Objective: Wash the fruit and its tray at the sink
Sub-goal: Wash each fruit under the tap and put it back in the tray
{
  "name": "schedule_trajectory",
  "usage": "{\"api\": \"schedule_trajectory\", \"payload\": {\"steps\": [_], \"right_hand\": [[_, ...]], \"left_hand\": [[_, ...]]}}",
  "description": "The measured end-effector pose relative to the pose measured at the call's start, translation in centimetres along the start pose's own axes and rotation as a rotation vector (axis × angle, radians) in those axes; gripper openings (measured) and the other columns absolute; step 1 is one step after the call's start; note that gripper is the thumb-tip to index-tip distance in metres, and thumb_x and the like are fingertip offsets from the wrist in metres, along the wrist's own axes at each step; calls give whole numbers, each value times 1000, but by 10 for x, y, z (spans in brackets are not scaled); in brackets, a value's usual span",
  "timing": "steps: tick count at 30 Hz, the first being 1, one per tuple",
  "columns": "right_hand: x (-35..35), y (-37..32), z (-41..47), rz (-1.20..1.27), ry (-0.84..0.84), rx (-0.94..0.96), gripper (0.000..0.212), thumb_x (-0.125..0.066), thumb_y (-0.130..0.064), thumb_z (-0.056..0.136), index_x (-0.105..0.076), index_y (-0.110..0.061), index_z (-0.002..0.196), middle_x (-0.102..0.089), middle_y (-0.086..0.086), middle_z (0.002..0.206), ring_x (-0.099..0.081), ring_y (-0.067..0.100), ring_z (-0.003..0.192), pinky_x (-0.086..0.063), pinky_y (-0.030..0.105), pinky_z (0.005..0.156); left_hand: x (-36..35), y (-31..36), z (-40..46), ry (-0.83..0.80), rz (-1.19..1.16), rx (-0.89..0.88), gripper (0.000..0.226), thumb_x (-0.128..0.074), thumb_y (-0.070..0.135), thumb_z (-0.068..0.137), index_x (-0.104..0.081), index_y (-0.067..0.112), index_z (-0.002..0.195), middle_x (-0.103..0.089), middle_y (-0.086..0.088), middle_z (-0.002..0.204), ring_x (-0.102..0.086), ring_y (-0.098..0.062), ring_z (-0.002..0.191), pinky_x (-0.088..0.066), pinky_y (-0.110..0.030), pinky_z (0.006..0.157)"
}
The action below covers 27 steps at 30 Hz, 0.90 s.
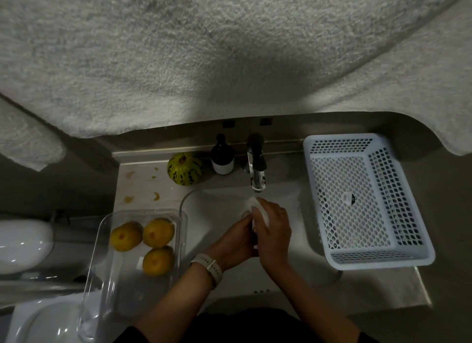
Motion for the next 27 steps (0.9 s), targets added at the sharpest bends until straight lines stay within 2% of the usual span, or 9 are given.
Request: {"api": "schedule_trajectory", "payload": {"steps": [3,5,9,12,14,16,19,22,27], "right_hand": [[-3,4,-1,31,-14,-35,52,-34,-51,95,-56,-21,132,-57,-1,126,-49,0,113,-31,1,95],[-4,5,-2,76,-27,-41,48,-36,-47,96,-54,-23,134,-57,-1,128,-52,0,114,-33,2,96],[0,9,6,488,-12,-273,36,-42,-39,101,-56,-28,132,-64,-5,124,-60,3,111,-49,20,94],[2,20,13,814,16,-622,39,-37,-44,101,-68,-23,108,-72,9,104,-70,17,92,-58,32,74],[-2,20,11,963,-127,-760,51,-33,-53,99,-66,-17,114,-71,13,107,-70,22,99,-55,34,77],[-8,19,5,1059,-244,-857,58,-36,-56,96,-61,-11,123,-68,17,117,-65,26,109,-53,37,88],[-14,20,-1,1112,-274,-944,54,-45,-49,96,-59,-8,127,-62,20,125,-59,28,119,-45,42,104],[-14,23,-1,1049,-245,-928,52,-47,-46,95,-61,-5,124,-64,21,122,-60,30,116,-43,46,106],[-16,20,2,992,-136,-1001,56,-44,-51,96,-62,-4,121,-66,22,117,-63,33,109,-46,47,103]], "left_hand": [[1,-1,1,8,4,-3,55,-34,54,99,-51,19,138,-58,-9,136,-52,-27,127,-47,-43,98],[1,-2,1,12,15,-20,54,-34,55,99,-52,20,137,-59,-9,135,-55,-27,124,-49,-41,94],[8,2,-3,84,139,-159,46,-37,51,99,-52,24,133,-64,-9,126,-65,-23,110,-55,-38,87],[10,16,-9,158,400,-349,37,-46,45,96,-50,25,127,-59,-4,125,-65,-15,105,-56,-31,86],[5,28,-13,184,614,-528,28,-56,34,96,-52,26,122,-58,-2,122,-60,-9,105,-51,-24,87],[0,35,-16,210,886,-676,37,-66,30,90,-51,32,124,-55,0,118,-54,-7,107,-44,-20,91],[-2,37,-16,231,1119,-742,55,-72,34,84,-51,25,134,-54,-2,118,-54,-14,109,-45,-33,96],[1,39,-16,294,1267,-777,62,-71,47,81,-50,26,136,-57,1,117,-54,-16,107,-45,-42,92],[4,40,-18,342,1187,-750,79,-83,47,67,-43,29,133,-54,10,123,-52,-11,113,-44,-38,99]]}}
Point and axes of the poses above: each hand's wrist, its own z-axis towards the middle knuckle, its own x-axis out of the back of the hand, y = z × x, the point moved 5 cm from there along z, towards the middle knuckle
